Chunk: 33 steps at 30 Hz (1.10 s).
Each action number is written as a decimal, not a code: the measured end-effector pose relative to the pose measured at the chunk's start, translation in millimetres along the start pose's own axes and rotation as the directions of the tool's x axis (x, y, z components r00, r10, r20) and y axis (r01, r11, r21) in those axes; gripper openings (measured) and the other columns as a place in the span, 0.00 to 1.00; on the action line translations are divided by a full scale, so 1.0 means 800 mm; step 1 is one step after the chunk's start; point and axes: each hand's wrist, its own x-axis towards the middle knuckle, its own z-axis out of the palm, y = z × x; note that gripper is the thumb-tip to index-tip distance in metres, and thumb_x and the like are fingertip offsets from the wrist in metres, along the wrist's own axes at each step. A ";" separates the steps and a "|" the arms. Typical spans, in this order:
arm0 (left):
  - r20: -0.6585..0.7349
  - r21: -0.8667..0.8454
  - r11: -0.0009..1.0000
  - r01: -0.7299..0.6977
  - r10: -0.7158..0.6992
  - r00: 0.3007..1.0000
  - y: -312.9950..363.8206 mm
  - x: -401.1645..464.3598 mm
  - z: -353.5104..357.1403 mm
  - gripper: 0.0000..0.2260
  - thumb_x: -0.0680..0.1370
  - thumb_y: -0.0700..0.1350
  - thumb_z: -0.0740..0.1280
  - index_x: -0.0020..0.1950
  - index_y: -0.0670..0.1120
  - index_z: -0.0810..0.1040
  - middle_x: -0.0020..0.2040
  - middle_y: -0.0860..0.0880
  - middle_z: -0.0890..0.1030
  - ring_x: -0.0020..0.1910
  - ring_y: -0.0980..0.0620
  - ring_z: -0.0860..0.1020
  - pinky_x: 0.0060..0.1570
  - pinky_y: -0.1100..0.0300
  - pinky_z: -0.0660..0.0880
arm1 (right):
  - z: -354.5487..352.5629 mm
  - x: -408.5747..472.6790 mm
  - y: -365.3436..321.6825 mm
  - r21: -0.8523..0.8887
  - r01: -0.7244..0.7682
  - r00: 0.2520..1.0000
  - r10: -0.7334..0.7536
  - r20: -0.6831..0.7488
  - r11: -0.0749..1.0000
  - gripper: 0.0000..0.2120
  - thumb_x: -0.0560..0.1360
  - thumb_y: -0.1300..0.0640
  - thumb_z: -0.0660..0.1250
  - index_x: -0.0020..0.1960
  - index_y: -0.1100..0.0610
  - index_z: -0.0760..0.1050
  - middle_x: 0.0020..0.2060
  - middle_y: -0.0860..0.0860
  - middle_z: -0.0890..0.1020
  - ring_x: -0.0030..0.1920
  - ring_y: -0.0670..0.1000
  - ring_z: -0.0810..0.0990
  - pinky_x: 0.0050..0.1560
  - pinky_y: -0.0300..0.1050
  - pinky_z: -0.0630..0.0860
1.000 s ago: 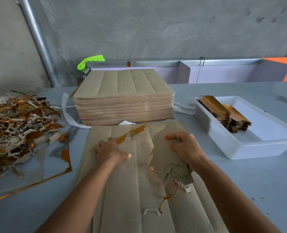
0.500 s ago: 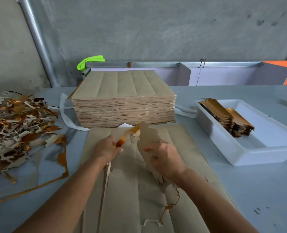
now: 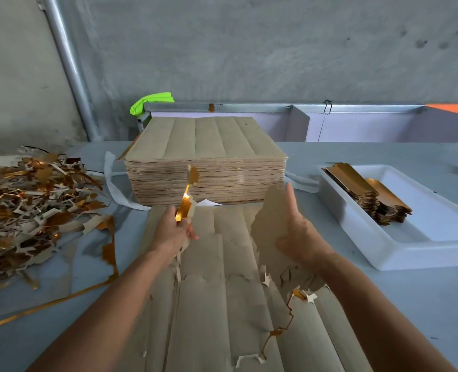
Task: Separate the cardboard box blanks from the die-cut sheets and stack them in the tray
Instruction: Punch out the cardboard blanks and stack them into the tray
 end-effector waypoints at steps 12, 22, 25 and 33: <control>0.298 0.613 0.780 -0.122 -0.085 0.951 -0.004 0.002 0.002 0.23 0.68 0.52 0.76 0.57 0.46 0.72 0.52 0.49 0.75 0.48 0.52 0.74 0.46 0.61 0.69 | 0.031 0.009 -0.013 -0.356 -0.012 0.979 0.084 0.187 0.934 0.47 0.75 0.67 0.63 0.76 0.45 0.33 0.62 0.58 0.72 0.59 0.57 0.74 0.58 0.49 0.74; 0.349 -0.257 0.957 0.131 -0.035 0.936 0.027 -0.005 -0.021 0.07 0.73 0.33 0.68 0.43 0.46 0.79 0.39 0.49 0.79 0.46 0.50 0.74 0.52 0.64 0.69 | 0.005 0.004 -0.005 -0.245 0.013 1.000 -0.008 0.022 0.969 0.20 0.75 0.70 0.58 0.64 0.59 0.63 0.47 0.60 0.79 0.45 0.58 0.80 0.45 0.51 0.80; 0.408 -0.472 0.863 0.183 0.030 0.913 0.061 -0.008 -0.032 0.10 0.67 0.38 0.69 0.48 0.44 0.79 0.44 0.48 0.80 0.51 0.48 0.75 0.62 0.51 0.67 | -0.008 0.005 -0.018 -0.095 0.046 0.998 -0.043 0.036 0.994 0.33 0.73 0.72 0.62 0.73 0.59 0.51 0.51 0.61 0.78 0.50 0.60 0.79 0.50 0.55 0.79; 0.334 -0.427 0.900 0.083 0.072 0.940 0.093 -0.025 -0.001 0.05 0.74 0.36 0.68 0.48 0.43 0.77 0.43 0.47 0.79 0.47 0.50 0.76 0.59 0.54 0.69 | -0.012 0.001 -0.045 0.195 -0.003 0.977 -0.039 0.209 0.981 0.31 0.74 0.67 0.64 0.71 0.46 0.60 0.62 0.47 0.71 0.58 0.47 0.73 0.53 0.35 0.73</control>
